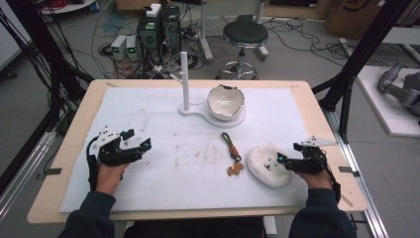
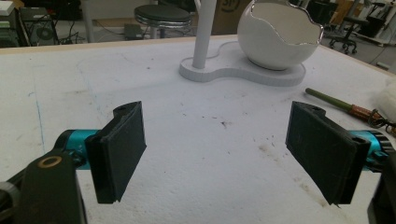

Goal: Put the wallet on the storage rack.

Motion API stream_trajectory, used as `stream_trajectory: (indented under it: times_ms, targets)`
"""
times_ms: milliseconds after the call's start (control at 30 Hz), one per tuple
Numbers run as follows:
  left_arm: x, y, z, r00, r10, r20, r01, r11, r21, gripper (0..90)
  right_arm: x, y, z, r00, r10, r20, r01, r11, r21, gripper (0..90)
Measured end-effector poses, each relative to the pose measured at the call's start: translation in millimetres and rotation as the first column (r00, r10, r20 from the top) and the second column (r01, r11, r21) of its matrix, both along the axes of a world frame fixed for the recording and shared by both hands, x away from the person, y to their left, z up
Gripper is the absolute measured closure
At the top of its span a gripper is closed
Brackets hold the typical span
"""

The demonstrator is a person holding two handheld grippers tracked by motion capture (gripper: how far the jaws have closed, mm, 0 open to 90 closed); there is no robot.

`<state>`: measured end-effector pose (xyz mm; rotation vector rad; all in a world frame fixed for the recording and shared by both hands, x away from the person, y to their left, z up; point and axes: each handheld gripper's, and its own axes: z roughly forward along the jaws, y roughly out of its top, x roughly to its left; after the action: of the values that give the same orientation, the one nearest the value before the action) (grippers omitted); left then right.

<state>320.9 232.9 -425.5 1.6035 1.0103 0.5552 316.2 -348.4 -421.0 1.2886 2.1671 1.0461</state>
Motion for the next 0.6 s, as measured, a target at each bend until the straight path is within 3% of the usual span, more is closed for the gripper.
stream_trajectory:
  times_ms: [233, 333, 400, 500, 533, 567, 600]
  targets:
    - [-0.4, -1.5, 0.6, 1.0, -0.009, 0.0, 0.009, 1.0, 0.005, 19.9, 1.9, 3.3, -5.7, 0.9987, 0.018, -0.047, -0.019, 1.0, -0.021, 20.5]
    - [-0.4, -3.2, 0.2, 0.9998, -0.018, -0.004, 0.018, 0.9997, 0.013, 20.1, 5.0, 6.6, -14.3, 0.9928, 0.009, -0.119, -0.018, 0.997, -0.074, 20.8]
    - [-0.6, -3.4, 0.1, 0.9998, -0.018, -0.003, 0.018, 0.9998, 0.013, 20.2, 5.6, 6.0, -15.0, 0.9903, 0.0, -0.139, -0.008, 0.998, -0.058, 22.6]
    - [-1.3, -4.1, -0.1, 0.9998, -0.021, -0.006, 0.021, 0.9997, 0.016, 20.4, 5.9, 4.8, -15.6, 0.9842, 0.042, -0.172, -0.047, 0.999, -0.025, 39.6]
    - [-1.6, -4.4, -0.1, 0.9997, -0.021, -0.007, 0.021, 0.9996, 0.016, 20.4, 5.9, 4.8, -15.6, 0.9842, 0.042, -0.172, -0.047, 0.999, -0.025, 39.6]
    - [-2.5, -4.7, 0.2, 0.9997, -0.024, -0.008, 0.024, 0.9995, 0.018, 20.5, 5.7, 5.6, -14.3, 0.9796, 0.082, -0.183, -0.085, 0.996, -0.007, 58.9]
    - [-2.9, -4.8, 0.5, 0.9997, -0.025, -0.007, 0.025, 0.9995, 0.02, 20.7, 5.2, 6.8, -12.3, 0.9772, 0.098, -0.188, -0.101, 0.995, -0.007, 67.2]
